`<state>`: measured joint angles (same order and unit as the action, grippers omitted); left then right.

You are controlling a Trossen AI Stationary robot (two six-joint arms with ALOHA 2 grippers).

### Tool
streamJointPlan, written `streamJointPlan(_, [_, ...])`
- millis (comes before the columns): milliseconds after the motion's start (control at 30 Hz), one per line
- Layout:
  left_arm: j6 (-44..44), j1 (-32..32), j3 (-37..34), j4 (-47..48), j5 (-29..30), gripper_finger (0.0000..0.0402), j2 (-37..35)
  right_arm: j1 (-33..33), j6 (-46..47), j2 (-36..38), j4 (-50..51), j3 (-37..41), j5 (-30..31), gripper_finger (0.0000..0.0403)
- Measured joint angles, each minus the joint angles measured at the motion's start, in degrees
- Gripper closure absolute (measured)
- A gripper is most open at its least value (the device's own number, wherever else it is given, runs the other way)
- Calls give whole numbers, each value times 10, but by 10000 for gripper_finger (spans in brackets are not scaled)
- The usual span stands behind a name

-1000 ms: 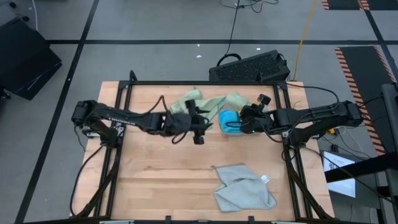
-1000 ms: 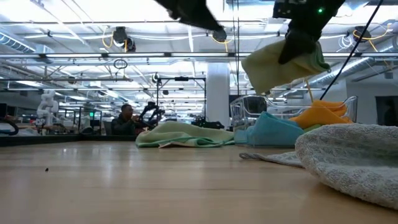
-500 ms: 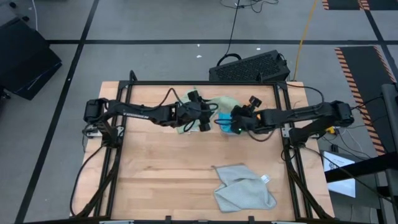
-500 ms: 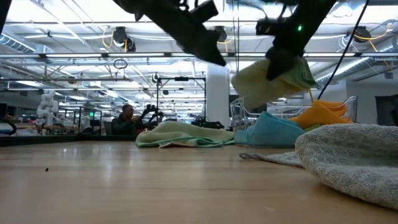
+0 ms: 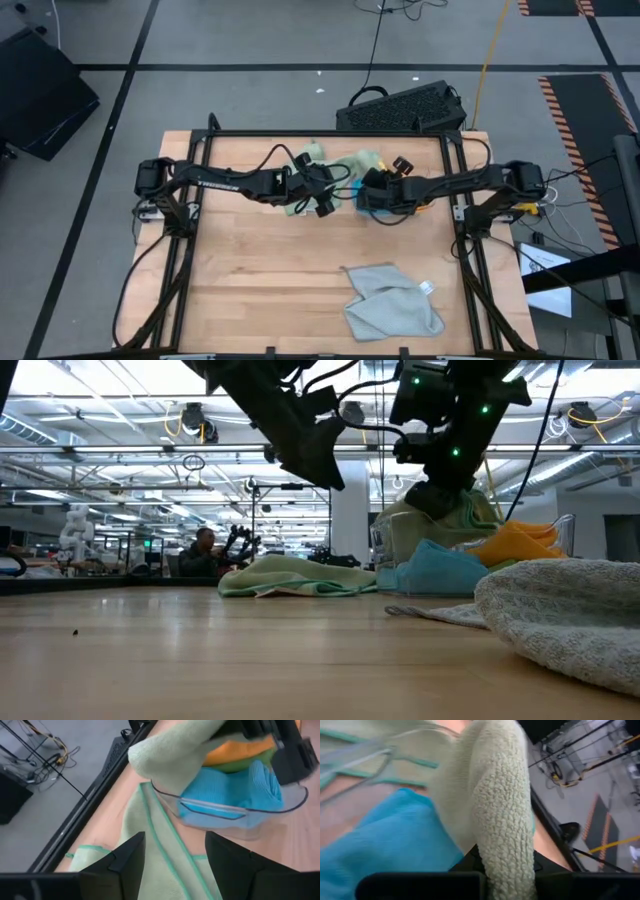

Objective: Fold microfiber towels
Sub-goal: Put the folded light green microfiber cloth into the transparent bin

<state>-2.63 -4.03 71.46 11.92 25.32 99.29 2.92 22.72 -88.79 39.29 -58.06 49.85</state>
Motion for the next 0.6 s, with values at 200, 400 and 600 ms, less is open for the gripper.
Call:
streamJointPlan(200, [-20,0,0,-15,0,194,0,-1,-7,-1,-18,0,-37,370])
streamJointPlan(400, [-20,4,0,-30,-4,194,0,-1,-8,-1,-18,0,-66,357])
streamJointPlan(600, [-24,4,0,-32,-9,195,0,-1,-13,-1,-21,0,-67,320])
